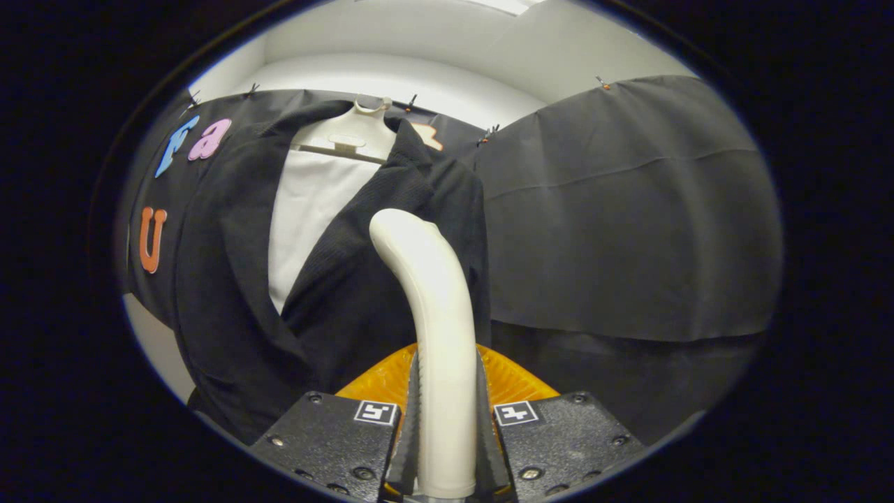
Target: Iron the clothes twice with a garment steamer, once on the left side and once on the right side.
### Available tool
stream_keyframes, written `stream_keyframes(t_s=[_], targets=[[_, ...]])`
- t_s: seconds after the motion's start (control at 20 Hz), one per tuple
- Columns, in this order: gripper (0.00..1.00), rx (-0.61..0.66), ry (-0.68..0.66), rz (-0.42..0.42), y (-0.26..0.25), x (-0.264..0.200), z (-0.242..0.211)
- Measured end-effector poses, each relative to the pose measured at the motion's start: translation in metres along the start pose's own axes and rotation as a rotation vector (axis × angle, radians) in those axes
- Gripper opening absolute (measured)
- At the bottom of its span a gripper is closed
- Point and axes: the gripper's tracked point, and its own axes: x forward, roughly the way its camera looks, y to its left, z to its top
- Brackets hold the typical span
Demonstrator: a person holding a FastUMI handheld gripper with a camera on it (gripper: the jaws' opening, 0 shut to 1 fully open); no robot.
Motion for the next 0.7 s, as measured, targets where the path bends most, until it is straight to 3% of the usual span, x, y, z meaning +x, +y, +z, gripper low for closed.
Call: stream_keyframes(t_s=[0.5, 0.7], targets=[[0.37, -0.035, 0.107, -0.005, 0.014, 0.012, -0.038], [0.37, -0.051, 0.149, -0.006, 0.012, -0.003, -0.067]])
